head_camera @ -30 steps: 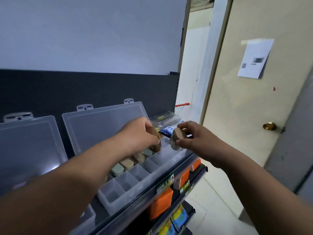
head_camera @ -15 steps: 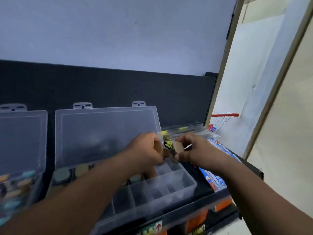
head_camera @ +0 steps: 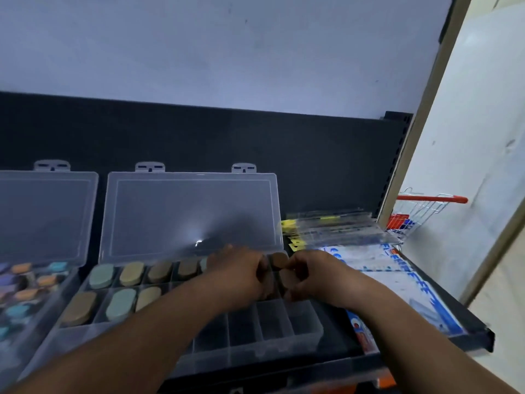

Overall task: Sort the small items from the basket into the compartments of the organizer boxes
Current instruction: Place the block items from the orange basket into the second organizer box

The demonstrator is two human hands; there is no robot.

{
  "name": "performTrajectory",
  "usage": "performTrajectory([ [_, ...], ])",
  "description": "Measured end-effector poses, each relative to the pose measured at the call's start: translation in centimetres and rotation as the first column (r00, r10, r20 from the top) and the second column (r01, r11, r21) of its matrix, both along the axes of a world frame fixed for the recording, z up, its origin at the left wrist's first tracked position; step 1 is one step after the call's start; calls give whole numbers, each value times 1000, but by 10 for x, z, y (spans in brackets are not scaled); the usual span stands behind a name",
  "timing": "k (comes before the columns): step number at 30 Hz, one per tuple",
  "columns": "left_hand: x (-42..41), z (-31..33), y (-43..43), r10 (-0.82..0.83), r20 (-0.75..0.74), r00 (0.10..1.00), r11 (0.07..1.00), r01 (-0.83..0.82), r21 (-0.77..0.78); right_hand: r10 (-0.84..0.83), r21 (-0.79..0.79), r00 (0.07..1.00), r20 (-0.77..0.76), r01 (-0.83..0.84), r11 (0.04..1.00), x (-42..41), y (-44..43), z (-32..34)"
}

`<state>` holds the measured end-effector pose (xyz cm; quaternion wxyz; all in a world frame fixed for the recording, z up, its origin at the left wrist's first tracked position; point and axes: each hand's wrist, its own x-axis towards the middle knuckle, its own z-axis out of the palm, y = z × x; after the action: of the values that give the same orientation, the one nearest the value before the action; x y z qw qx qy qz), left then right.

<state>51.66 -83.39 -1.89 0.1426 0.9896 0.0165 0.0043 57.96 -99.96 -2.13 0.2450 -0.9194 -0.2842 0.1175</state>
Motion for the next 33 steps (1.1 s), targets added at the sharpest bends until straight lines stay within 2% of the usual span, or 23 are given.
performTrajectory([
  [8, 2, -3, -2, 18, -38, 999, 997, -15, 72, 27, -99, 1000, -12, -28, 995, 2, 3, 4],
  [13, -3, 1, 0, 32, -17, 999, 999, -32, 27, 39, -81, 999, 38, -35, 996, 3, 3, 11],
  [19, -16, 16, 20, 148, 173, 974, 983, -164, 84, 42, 15, 924, 380, -52, 999, -7, 28, 29],
  [23, -42, 30, 51, 190, 344, 919, 953, -257, 160, 115, -19, 883, 456, -120, 993, -26, 59, 41],
  [29, -97, 43, 106, 213, 420, 882, 890, -353, 288, 205, -69, 824, 529, -199, 978, -57, 115, 54],
  [33, -151, 53, 154, 274, 478, 835, 850, -442, 285, 301, -115, 787, 539, -285, 952, -93, 171, 65],
])
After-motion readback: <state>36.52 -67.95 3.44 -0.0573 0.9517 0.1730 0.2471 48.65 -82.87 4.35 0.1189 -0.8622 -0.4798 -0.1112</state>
